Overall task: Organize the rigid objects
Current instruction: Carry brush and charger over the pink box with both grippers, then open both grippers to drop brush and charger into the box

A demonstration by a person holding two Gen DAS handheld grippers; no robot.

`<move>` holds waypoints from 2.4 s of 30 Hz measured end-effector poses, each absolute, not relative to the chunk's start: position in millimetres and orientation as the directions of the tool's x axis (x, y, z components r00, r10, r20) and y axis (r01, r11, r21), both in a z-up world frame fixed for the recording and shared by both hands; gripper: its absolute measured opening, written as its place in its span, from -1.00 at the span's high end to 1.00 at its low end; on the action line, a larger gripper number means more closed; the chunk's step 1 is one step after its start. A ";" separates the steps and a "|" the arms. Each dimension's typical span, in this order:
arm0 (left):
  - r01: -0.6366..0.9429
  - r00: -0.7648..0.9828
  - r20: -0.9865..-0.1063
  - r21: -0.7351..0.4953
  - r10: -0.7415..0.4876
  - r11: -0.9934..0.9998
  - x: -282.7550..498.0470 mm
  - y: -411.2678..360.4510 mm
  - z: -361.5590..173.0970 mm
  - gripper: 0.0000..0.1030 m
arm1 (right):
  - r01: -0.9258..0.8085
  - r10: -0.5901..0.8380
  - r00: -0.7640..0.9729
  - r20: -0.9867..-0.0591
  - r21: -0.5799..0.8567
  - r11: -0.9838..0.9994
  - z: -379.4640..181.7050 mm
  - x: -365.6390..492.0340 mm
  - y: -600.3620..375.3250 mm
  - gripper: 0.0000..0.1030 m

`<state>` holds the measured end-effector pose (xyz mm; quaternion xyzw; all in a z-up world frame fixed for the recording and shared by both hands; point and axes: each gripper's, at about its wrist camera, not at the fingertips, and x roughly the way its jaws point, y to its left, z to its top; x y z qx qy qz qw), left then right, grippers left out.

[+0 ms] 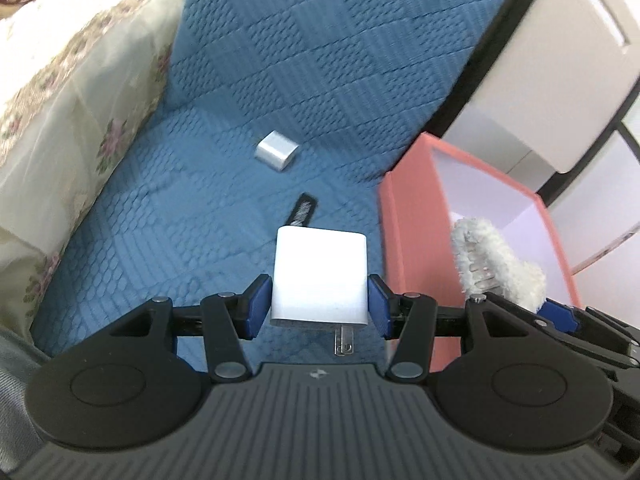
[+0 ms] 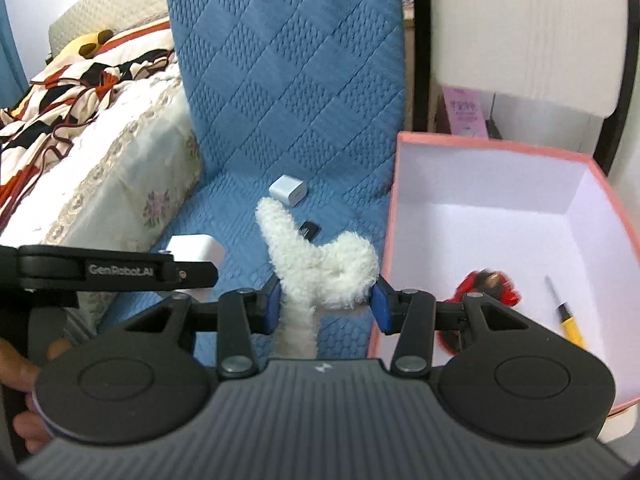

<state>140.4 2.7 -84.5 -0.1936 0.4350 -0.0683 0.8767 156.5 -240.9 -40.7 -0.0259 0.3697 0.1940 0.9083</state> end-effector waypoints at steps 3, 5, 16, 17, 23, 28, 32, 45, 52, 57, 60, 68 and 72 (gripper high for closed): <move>-0.027 0.624 -0.719 -0.410 -0.306 0.912 140.0 -7.0 -69.3 -0.11 | -0.359 0.320 0.673 -0.667 0.084 0.930 -31.1 157.8 -247.5 0.07; -0.004 0.632 -0.704 -0.420 -0.323 0.907 141.1 -16.1 -58.6 -0.11 | -0.353 0.315 0.688 -0.654 0.078 0.932 -23.9 158.0 -252.9 0.07; 0.092 0.660 -0.646 -0.437 -0.383 0.895 148.2 -73.0 -18.4 -0.12 | -0.308 0.289 0.737 -0.611 0.076 0.948 1.5 165.4 -297.9 0.07; 0.098 0.657 -0.648 -0.434 -0.386 0.895 149.4 -79.9 -19.5 -0.12 | -0.299 0.282 0.740 -0.611 0.077 0.951 1.4 165.5 -303.6 0.07; 0.131 0.609 -0.681 -0.421 -0.408 0.898 153.8 -121.0 -40.0 -0.12 | -0.231 0.222 0.740 -0.635 0.071 0.970 -15.6 169.9 -335.6 0.07; 0.148 0.566 -0.713 -0.406 -0.414 0.902 154.6 -144.5 -65.3 -0.12 | -0.173 0.180 0.717 -0.673 0.079 0.982 -40.3 178.3 -361.9 0.07; 0.162 0.523 -0.743 -0.394 -0.418 0.905 153.8 -161.4 -87.9 -0.12 | -0.138 0.146 0.691 -0.708 0.069 0.988 -62.9 184.8 -376.6 0.07; 0.179 0.567 -0.733 -0.335 -0.376 0.925 152.8 -172.3 -91.1 -0.11 | -0.075 0.101 0.629 -0.771 0.069 0.995 -113.5 189.2 -393.8 0.07; 0.197 0.529 -0.751 -0.343 -0.394 0.918 151.1 -184.0 -98.1 -0.11 | -0.065 0.093 0.610 -0.787 0.068 0.996 -122.2 190.5 -399.0 0.06; 0.197 0.516 -0.758 -0.350 -0.400 0.916 149.1 -185.8 -102.7 -0.12 | -0.069 0.105 0.583 -0.806 0.080 0.994 -125.8 191.3 -398.4 0.04; 0.194 0.520 -0.755 -0.350 -0.398 0.917 147.3 -184.7 -99.2 -0.14 | -0.062 0.099 0.579 -0.810 0.077 0.995 -123.9 190.3 -395.8 0.01; 0.179 0.544 -0.738 -0.364 -0.400 0.914 138.5 -173.2 -84.3 -0.27 | -0.070 0.121 0.612 -0.782 0.098 0.993 -99.7 181.0 -391.5 -0.27; 0.164 0.580 -0.719 -0.358 -0.383 0.919 131.2 -158.9 -69.8 -0.29 | -0.084 0.139 0.638 -0.757 0.111 0.990 -81.1 173.0 -387.1 -0.27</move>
